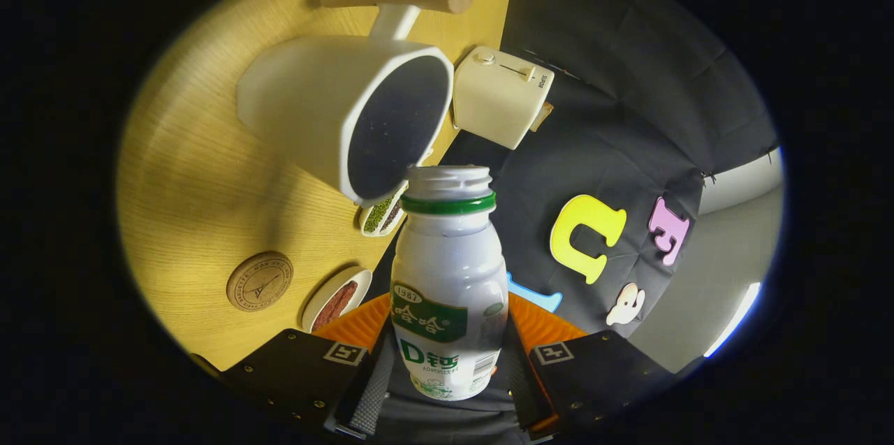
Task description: Take the bottle from table, then pour the juice into the cup, finally place the bottle on the coaster
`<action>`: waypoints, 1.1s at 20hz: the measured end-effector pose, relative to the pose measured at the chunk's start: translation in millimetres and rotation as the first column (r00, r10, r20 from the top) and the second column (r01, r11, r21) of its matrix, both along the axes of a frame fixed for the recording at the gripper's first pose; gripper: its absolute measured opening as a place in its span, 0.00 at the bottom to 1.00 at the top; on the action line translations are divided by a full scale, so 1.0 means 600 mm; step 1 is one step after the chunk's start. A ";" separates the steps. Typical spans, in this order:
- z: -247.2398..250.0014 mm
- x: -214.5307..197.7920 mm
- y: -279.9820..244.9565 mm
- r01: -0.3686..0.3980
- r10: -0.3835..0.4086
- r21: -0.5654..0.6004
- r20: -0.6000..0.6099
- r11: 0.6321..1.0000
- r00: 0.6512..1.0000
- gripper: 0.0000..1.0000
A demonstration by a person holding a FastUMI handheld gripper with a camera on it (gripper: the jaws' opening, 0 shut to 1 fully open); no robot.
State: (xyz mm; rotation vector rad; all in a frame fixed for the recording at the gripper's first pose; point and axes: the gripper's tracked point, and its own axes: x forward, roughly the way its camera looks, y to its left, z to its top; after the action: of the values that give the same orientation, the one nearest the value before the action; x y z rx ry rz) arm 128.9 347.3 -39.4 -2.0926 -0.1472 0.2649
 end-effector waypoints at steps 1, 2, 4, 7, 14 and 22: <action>0.000 0.000 -0.002 0.005 -0.005 0.023 -0.004 1.000 1.000 0.72; 0.001 -0.001 -0.005 0.010 -0.009 0.043 -0.011 0.999 1.000 0.72; 0.004 -0.001 -0.006 0.009 -0.008 0.089 -0.017 0.996 1.000 0.72; 0.000 -0.001 -0.011 0.016 -0.006 0.187 -0.055 0.982 0.998 0.72; -0.004 -0.008 -0.033 0.062 -0.023 0.422 -0.097 0.904 0.995 0.72; 0.030 -0.012 -0.045 0.085 -0.014 0.708 -0.105 0.701 0.994 0.72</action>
State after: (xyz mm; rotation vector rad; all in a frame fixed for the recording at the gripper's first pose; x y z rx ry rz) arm 121.7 320.2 -21.3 -1.2943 -0.1125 0.2223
